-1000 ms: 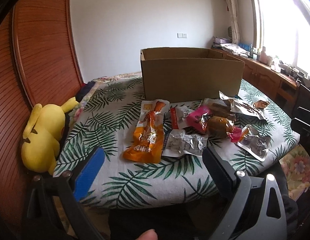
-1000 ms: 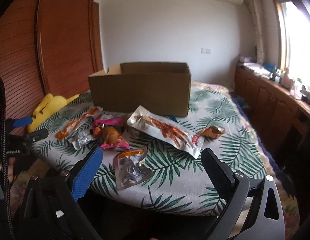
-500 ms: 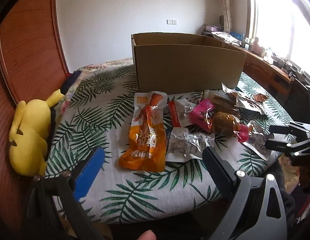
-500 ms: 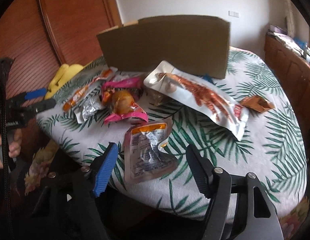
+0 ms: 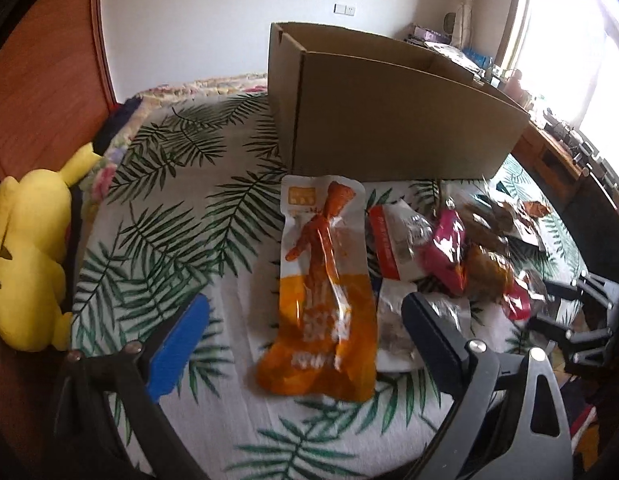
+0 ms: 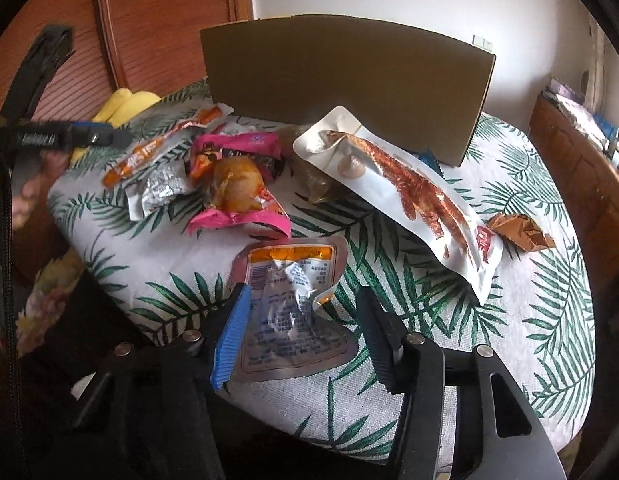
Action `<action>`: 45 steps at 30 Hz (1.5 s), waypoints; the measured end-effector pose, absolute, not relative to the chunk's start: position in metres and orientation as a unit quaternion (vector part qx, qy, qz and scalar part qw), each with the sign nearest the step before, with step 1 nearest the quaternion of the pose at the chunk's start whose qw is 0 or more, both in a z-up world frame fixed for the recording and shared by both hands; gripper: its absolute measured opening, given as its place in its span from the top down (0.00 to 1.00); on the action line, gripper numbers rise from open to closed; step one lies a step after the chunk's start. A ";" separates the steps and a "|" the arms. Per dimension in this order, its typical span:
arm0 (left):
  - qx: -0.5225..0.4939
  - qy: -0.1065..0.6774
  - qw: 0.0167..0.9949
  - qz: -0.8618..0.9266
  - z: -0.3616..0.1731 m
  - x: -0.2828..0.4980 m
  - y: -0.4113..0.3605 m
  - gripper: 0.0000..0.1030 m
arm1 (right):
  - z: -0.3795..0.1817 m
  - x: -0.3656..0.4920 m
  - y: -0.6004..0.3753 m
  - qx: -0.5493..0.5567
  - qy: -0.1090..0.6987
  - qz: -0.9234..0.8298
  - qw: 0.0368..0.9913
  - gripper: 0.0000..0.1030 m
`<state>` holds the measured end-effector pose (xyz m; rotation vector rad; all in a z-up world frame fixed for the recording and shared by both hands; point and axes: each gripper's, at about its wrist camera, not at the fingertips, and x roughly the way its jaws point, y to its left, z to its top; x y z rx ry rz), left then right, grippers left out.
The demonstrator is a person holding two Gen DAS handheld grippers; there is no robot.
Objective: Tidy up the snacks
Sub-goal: 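Move left tool to the orange snack pack while right tool approaches the silver pouch, then close left tool on the orange pack while right tool grasps the silver pouch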
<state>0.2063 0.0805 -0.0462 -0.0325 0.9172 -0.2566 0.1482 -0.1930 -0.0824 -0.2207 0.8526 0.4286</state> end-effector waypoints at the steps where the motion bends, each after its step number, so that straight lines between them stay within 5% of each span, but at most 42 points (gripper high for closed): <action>1: -0.018 0.445 0.887 -0.125 -0.047 0.210 0.080 0.07 | -0.083 0.148 -0.192 -0.109 0.409 0.207 0.882 0.47; 24: -0.001 0.512 0.848 -0.141 -0.073 0.284 0.052 0.14 | -0.087 0.153 -0.183 -0.124 0.414 0.225 0.873 0.46; 27: 0.012 0.509 0.849 -0.140 -0.072 0.284 0.049 0.25 | -0.087 0.152 -0.184 -0.126 0.414 0.227 0.872 0.46; 29: 0.014 0.507 0.851 -0.137 -0.070 0.283 0.049 0.45 | -0.087 0.152 -0.183 -0.125 0.415 0.229 0.872 0.47; 33: -0.001 0.507 0.849 -0.145 -0.069 0.283 0.055 0.46 | -0.086 0.153 -0.186 -0.121 0.418 0.234 0.869 0.52; 36: -0.010 0.505 0.852 -0.141 -0.068 0.281 0.063 0.48 | -0.083 0.154 -0.190 -0.114 0.416 0.231 0.872 0.64; 45: -0.036 0.492 0.857 -0.151 -0.062 0.273 0.083 0.49 | -0.081 0.154 -0.204 -0.074 0.415 0.239 0.875 0.68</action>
